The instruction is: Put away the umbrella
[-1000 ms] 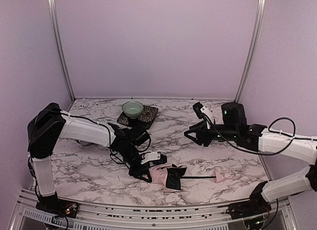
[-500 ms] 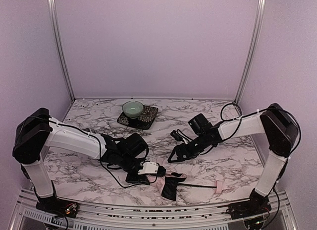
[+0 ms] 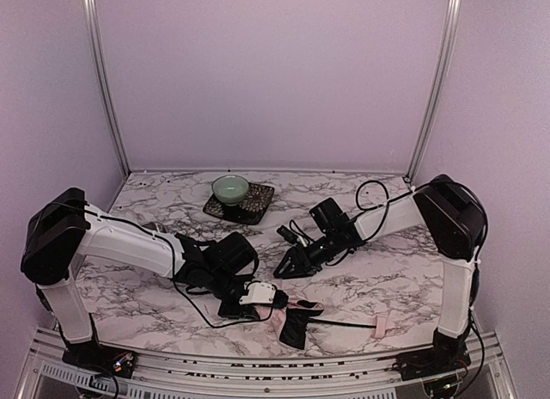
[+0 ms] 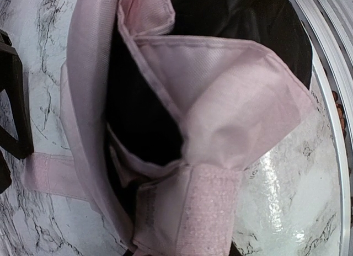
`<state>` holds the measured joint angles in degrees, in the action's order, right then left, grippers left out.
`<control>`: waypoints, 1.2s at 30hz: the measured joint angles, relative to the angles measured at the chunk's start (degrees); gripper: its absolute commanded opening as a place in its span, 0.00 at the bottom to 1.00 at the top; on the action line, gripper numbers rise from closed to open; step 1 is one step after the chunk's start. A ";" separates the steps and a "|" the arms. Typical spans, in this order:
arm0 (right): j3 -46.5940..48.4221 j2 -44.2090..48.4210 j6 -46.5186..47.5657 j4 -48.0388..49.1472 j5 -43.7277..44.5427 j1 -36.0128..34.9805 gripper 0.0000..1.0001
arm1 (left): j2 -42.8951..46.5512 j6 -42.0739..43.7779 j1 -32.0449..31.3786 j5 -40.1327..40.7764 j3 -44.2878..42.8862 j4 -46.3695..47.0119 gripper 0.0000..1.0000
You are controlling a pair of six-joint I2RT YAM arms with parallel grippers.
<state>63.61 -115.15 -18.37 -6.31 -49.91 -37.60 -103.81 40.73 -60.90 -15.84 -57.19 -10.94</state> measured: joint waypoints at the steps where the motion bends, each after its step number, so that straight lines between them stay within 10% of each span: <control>1: 0.46 -0.61 -0.11 0.17 -0.48 -0.22 0.47 | 0.02 0.02 -0.02 0.07 0.04 0.11 0.00; 13: 0.15 2.03 1.92 -1.92 -1.44 0.15 0.29 | 0.00 -1.73 0.44 -0.15 -0.39 0.11 0.00; 36: 6.29 -1.33 11.17 -12.09 4.66 -2.51 0.45 | 0.09 -0.85 -0.22 0.83 -0.33 0.09 0.00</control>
<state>69.91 -116.49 -7.20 -18.39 -45.25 -40.12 -103.72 39.88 -61.12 -15.00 -57.52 -10.85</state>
